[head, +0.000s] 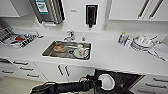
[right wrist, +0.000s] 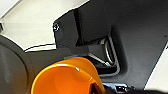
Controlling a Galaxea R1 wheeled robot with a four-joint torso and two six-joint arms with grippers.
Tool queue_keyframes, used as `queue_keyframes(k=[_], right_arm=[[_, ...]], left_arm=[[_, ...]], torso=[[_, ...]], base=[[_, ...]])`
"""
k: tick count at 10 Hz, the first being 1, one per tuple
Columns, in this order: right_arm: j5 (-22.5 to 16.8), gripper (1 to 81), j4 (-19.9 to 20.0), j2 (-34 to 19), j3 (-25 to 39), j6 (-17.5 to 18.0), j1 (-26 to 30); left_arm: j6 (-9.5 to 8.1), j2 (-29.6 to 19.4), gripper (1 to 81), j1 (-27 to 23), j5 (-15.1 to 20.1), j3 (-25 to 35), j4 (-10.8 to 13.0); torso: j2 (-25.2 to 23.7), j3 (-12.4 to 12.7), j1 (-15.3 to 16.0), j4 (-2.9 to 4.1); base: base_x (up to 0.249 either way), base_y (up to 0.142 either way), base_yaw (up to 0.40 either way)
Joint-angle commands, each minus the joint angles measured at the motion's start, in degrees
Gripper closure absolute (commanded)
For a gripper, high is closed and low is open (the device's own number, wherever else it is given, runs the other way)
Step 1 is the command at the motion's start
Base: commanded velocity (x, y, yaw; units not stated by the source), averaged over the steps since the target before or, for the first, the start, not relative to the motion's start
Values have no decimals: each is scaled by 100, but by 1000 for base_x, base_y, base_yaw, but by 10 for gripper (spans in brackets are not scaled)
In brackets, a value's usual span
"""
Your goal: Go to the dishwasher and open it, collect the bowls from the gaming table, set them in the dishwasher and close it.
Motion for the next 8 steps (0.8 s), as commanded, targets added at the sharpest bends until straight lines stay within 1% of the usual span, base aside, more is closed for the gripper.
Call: queue_keyframes(k=[1, 2, 4, 5, 6, 7, 8], right_arm=[[-277, 811, -31, -78, 77, -20, 49], [-277, 811, -31, -61, 77, -20, 57], [-277, 811, -22, -61, 77, -20, 84], [-277, 811, -13, -96, 68, -11, 101], [-277, 811, -13, -175, 121, -11, 128], [-277, 811, -13, -375, 260, 15, 128], [-277, 811, -13, -614, 455, 24, 153]], left_arm=[[90, 195, 10, -756, 35, 187, 119], [126, 178, 10, -738, 35, 195, 119], [240, -112, 10, -528, 44, 582, 119], [545, -540, 10, -275, 52, 1088, 111], [811, -982, 10, 34, 62, 1513, 102], [1100, -1646, 10, 427, 62, 1977, 111], [1347, -2116, 10, 859, 53, 2234, 137]], torso=[[0, 0, 0, 0], [0, 0, 0, 0], [0, 0, 0, 0], [0, 0, 0, 0], [0, 0, 0, 0], [0, 0, 0, 0], [0, 0, 0, 0]], base=[[0, 0, 0], [0, 0, 0], [0, 0, 0], [0, 0, 0], [0, 0, 0], [0, 0, 0], [0, 0, 0]])
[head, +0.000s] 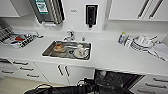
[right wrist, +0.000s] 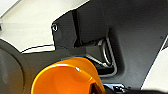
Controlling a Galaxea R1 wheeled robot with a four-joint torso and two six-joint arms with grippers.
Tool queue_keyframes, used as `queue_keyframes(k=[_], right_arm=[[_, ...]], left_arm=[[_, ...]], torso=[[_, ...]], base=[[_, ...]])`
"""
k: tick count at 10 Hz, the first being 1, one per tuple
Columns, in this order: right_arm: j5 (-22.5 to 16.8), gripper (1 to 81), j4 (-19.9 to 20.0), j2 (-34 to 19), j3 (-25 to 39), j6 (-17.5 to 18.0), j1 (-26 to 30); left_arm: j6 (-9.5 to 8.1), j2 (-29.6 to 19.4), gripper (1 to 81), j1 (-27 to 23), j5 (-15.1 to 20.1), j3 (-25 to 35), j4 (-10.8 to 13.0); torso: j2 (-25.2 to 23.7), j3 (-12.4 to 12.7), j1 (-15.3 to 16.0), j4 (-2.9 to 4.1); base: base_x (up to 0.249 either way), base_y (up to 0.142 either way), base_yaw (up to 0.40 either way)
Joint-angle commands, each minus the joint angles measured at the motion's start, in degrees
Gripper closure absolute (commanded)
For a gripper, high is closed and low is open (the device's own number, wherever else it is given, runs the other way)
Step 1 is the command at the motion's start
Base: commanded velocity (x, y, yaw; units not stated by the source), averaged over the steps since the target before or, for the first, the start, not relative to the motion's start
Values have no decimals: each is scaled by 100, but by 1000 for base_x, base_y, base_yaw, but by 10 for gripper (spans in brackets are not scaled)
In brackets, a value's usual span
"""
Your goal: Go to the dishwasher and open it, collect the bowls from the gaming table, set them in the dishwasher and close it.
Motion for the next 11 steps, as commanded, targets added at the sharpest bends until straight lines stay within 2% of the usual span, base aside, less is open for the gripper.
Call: queue_keyframes(k=[1, 2, 3, 4, 6, 7, 9, 10, 11], right_arm=[[-266, 811, -16, -875, 698, 38, 133], [-232, 811, -8, -1215, 882, 47, 160], [-90, 811, 10, -1481, 1023, 47, 177], [-11, 811, 2, -1839, 1233, 56, 203], [-3, 811, 63, -2342, 1638, 73, 449], [-11, 811, 81, -2639, 1986, 90, 615], [-37, 811, 90, -3009, 2481, 161, 923], [-73, 811, 81, -3151, 2649, 240, 1090], [-125, 811, 81, -3290, 2832, 275, 1310]], left_arm=[[1089, -1823, 10, 988, 112, 1487, 181], [1282, -2086, 10, 1409, 26, 1479, 199], [1423, -2263, 10, 1753, -239, 1408, 242], [1503, -2438, 10, 2139, -589, 1199, 347], [1503, -2527, 10, 2887, -995, 714, 594], [1494, -2483, 10, 3219, -1446, 193, 629], [1494, -2413, 10, 3774, -2635, -777, 603], [1494, -2334, 10, 3985, -3049, -1303, 576], [1476, -2210, 10, 4161, -3298, -1835, 550]], torso=[[0, 0, 0, 0], [0, 0, 0, 0], [0, 0, 0, 0], [0, 0, 0, 0], [0, 0, 0, 0], [0, 0, 0, 0], [0, 0, 0, 0], [0, 0, 0, 0], [0, 0, 0, 0]], base=[[0, 0, 0], [0, 0, 0], [0, 0, 0], [0, 0, 0], [0, 0, 0], [0, 0, 0], [0, 0, 0], [0, 0, 0], [0, 0, 0]])
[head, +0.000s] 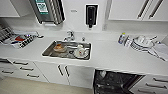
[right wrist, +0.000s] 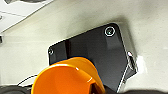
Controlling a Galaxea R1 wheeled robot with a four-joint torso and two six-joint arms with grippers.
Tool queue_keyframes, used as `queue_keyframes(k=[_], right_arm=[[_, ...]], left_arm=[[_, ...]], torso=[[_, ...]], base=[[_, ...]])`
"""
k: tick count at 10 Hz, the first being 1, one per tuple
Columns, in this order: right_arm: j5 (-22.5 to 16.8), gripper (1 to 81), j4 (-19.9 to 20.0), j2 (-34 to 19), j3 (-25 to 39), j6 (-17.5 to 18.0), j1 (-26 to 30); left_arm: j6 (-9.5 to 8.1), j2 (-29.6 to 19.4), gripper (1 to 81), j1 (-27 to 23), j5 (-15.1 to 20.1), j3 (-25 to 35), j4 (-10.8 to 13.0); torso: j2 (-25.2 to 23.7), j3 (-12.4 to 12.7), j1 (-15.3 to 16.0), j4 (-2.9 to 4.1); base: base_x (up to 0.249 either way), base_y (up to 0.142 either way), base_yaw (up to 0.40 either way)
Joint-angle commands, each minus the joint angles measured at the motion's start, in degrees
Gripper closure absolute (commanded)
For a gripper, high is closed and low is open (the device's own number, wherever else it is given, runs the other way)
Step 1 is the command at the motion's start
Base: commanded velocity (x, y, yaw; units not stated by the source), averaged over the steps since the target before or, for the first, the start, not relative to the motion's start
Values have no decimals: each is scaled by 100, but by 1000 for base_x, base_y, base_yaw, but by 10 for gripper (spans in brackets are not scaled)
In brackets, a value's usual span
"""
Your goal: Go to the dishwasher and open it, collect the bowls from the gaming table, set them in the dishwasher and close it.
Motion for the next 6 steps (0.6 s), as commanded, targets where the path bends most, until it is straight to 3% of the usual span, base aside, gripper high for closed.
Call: queue_keyframes(k=[1, 3, 4, 6], right_arm=[[-367, 811, 47, -812, 771, 196, 887], [-482, 811, 38, -1093, 1088, 364, 1272], [-483, 811, 38, -1182, 1254, 417, 1406], [-543, 811, 38, -1191, 1404, 522, 1686]], left_arm=[[125, 216, 10, 746, -2129, -2125, 231], [116, 620, 10, 1017, -3002, -3339, 205], [125, 916, 10, 1124, -3421, -4108, 66], [152, 1549, 10, 1325, -4155, -5499, 37]], torso=[[0, 0, 0, 0], [0, 2, 0, 0], [0, 2, 0, 0], [0, -219, 0, 0]], base=[[0, 0, 0], [0, 0, 0], [0, 0, 0], [0, 0, 0]])
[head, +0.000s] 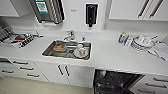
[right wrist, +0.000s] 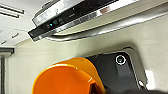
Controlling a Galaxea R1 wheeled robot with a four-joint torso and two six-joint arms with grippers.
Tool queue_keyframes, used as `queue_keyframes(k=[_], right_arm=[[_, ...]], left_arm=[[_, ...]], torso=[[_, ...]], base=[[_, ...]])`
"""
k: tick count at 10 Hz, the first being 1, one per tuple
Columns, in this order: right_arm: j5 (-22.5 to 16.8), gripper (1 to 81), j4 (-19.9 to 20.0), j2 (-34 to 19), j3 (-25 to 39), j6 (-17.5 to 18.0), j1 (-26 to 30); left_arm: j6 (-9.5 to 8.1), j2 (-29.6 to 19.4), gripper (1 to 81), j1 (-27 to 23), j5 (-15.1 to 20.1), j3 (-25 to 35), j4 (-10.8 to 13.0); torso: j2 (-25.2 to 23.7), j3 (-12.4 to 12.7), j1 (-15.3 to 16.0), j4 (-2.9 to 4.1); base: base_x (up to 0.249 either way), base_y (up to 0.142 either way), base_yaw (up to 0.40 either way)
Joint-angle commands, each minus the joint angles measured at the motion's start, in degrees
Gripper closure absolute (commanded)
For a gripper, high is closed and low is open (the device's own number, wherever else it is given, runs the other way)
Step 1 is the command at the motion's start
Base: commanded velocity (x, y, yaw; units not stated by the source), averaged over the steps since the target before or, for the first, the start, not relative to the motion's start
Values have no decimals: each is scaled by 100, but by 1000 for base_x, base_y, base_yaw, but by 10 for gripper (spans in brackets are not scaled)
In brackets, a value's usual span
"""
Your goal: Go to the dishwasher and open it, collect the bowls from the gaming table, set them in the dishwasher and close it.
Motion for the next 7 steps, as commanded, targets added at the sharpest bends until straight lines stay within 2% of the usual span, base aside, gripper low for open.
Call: queue_keyframes(k=[1, 2, 3, 4, 7], right_arm=[[-413, 811, 31, -374, 425, 216, 768], [-440, 811, 31, -408, 521, 269, 908], [-431, 811, 39, -409, 610, 392, 1059], [-431, 811, 31, -409, 662, 497, 1190], [-440, 811, 31, -374, 864, 814, 1954]], left_arm=[[114, 1312, 10, 567, -2071, -2955, -37], [114, 1533, 10, 620, -2097, -3292, 7], [114, 1596, 10, 664, -2115, -3382, 16], [123, 1596, 10, 716, -2177, -3382, 25], [237, 1631, 10, 814, -2204, -3391, -37]], torso=[[0, -202, 0, 0], [0, -292, 0, 0], [0, -387, 2, 0], [0, -253, 2, 0], [0, -315, 5, 0]], base=[[0, 0, 0], [0, 0, 0], [0, 0, 0], [0, 0, 0], [0, 0, 0]])
